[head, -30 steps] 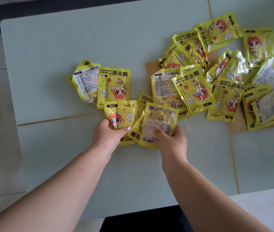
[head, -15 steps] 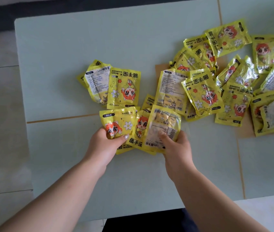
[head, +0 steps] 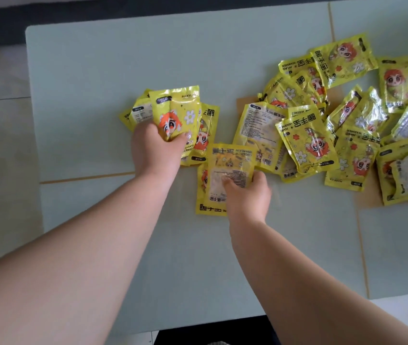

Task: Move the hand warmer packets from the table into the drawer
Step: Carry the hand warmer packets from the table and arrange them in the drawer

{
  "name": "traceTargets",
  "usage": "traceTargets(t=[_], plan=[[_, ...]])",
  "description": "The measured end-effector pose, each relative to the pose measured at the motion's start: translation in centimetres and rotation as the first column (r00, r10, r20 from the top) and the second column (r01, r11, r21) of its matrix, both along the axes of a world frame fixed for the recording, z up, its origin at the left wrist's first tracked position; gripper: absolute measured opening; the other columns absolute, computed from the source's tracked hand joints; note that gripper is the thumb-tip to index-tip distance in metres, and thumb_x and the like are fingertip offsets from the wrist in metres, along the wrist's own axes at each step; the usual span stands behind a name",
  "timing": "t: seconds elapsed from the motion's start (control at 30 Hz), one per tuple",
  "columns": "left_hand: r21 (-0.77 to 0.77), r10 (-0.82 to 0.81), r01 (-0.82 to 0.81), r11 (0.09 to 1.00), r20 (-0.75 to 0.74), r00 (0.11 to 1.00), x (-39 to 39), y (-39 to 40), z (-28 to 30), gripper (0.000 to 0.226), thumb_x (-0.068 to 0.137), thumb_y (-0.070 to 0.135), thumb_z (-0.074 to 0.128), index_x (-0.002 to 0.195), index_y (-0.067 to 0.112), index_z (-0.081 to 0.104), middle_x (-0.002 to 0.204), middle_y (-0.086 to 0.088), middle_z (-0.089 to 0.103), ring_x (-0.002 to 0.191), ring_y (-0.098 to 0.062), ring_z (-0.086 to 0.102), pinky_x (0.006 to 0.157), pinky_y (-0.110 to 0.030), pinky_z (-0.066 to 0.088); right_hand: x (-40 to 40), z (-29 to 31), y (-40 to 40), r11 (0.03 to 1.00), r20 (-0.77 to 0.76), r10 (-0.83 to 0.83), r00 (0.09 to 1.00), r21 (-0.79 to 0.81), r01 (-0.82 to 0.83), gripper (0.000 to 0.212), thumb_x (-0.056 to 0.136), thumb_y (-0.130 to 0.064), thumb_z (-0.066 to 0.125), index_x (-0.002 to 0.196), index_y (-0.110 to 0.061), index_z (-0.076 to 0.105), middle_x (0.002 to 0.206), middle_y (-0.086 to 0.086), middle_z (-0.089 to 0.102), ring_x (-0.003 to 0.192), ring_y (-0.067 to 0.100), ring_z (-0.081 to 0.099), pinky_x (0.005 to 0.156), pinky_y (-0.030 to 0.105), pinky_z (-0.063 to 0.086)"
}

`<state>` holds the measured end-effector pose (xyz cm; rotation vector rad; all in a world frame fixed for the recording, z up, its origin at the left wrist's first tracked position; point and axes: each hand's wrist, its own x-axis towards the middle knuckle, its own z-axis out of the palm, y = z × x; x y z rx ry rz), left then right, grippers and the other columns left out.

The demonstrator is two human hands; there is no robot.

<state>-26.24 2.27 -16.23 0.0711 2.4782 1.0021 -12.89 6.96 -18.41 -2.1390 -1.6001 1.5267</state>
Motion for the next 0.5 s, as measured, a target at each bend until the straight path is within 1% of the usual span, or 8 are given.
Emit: traceTargets(t=[0.07, 0.13, 0.2, 0.27, 0.33, 0.4, 0.43, 0.5], plan=[[-0.026, -0.016, 0.016, 1.000, -0.031, 0.999, -0.1, 0.8, -0.7, 0.032, 0.067, 0.034, 0.078, 0.085, 0.012, 0.064, 0.099, -0.006, 0.068, 0.089, -0.025, 0.064, 0.080, -0.040, 0.054, -0.3, -0.1, 0.0, 0.999, 0.061, 0.045, 0.997, 0.022, -0.046, 0.037, 0.080, -0.027, 0.069, 0.110, -0.012, 0.056, 0.117, 0.008, 0.049, 0.107, 0.032, 0.051, 0.094, 0.043, 0.046], [-0.070, -0.018, 0.016, 0.997, -0.039, 0.999, -0.1, 1.5, -1.2, 0.039, 0.065, 0.036, 0.079, 0.092, 0.011, 0.065, 0.103, -0.007, 0.066, 0.094, -0.027, 0.063, 0.083, -0.043, 0.053, -0.4, 0.0, -0.1, 0.996, 0.085, 0.077, 0.993, 0.044, -0.081, 0.036, 0.080, -0.025, 0.069, 0.110, -0.011, 0.054, 0.121, 0.009, 0.045, 0.112, 0.034, 0.047, 0.096, 0.040, 0.044], [-0.092, -0.027, 0.023, 0.995, -0.034, 0.999, -0.1, 1.9, -1.5, 0.041, 0.067, 0.034, 0.079, 0.097, 0.009, 0.063, 0.107, -0.008, 0.063, 0.100, -0.027, 0.061, 0.084, -0.041, 0.052, -0.3, 0.1, -0.2, 0.993, 0.086, 0.100, 0.991, 0.054, -0.105, 0.037, 0.081, -0.025, 0.069, 0.110, -0.012, 0.051, 0.124, 0.008, 0.041, 0.111, 0.033, 0.047, 0.092, 0.036, 0.044], [-0.114, -0.059, 0.055, 0.992, -0.030, 0.998, 0.0, 2.2, -1.6, 0.041, 0.071, 0.031, 0.078, 0.100, 0.009, 0.059, 0.111, -0.007, 0.062, 0.105, -0.026, 0.058, 0.082, -0.036, 0.050, -0.3, 0.3, -0.3, 0.993, 0.081, 0.106, 0.991, 0.036, -0.109, 0.039, 0.082, -0.026, 0.068, 0.114, -0.015, 0.049, 0.124, 0.004, 0.039, 0.101, 0.029, 0.050, 0.084, 0.031, 0.043], [-0.145, -0.088, 0.085, 0.986, -0.012, 0.996, -0.1, 2.5, -1.4, 0.040, 0.075, 0.029, 0.076, 0.104, 0.012, 0.055, 0.113, -0.005, 0.061, 0.106, -0.026, 0.057, 0.078, -0.032, 0.044, -0.4, 0.3, -0.3, 0.995, 0.055, 0.103, 0.993, 0.011, -0.104, 0.037, 0.082, -0.028, 0.068, 0.113, -0.017, 0.049, 0.119, 0.002, 0.044, 0.091, 0.027, 0.052, 0.078, 0.031, 0.044], [-0.179, -0.106, 0.108, 0.978, 0.020, 0.994, -0.4, 2.8, -1.1, 0.042, 0.076, 0.030, 0.076, 0.106, 0.013, 0.053, 0.111, -0.003, 0.062, 0.103, -0.026, 0.058, 0.074, -0.030, 0.042, -0.5, 0.2, -0.5, 0.994, 0.028, 0.109, 0.994, 0.007, -0.109, 0.032, 0.081, -0.028, 0.068, 0.104, -0.017, 0.049, 0.110, 0.003, 0.057, 0.094, 0.029, 0.057, 0.078, 0.037, 0.050], [-0.200, -0.118, 0.121, 0.972, 0.028, 0.993, -0.5, 2.9, -1.0, 0.042, 0.075, 0.030, 0.076, 0.106, 0.013, 0.053, 0.109, -0.002, 0.063, 0.102, -0.026, 0.059, 0.074, -0.031, 0.043, -0.5, 0.3, -0.5, 0.994, 0.015, 0.110, 0.994, 0.008, -0.110, 0.030, 0.081, -0.028, 0.068, 0.101, -0.018, 0.048, 0.106, 0.003, 0.061, 0.095, 0.029, 0.058, 0.078, 0.038, 0.050], [-0.238, -0.149, 0.153, 0.959, 0.033, 0.988, -0.6, 3.1, -1.0, 0.044, 0.073, 0.031, 0.077, 0.105, 0.013, 0.052, 0.108, -0.004, 0.063, 0.101, -0.027, 0.059, 0.076, -0.034, 0.048, -0.5, 0.3, -0.6, 0.995, -0.022, 0.103, 0.994, 0.004, -0.103, 0.028, 0.082, -0.027, 0.067, 0.097, -0.020, 0.045, 0.101, 0.000, 0.061, 0.094, 0.026, 0.057, 0.075, 0.034, 0.047]])
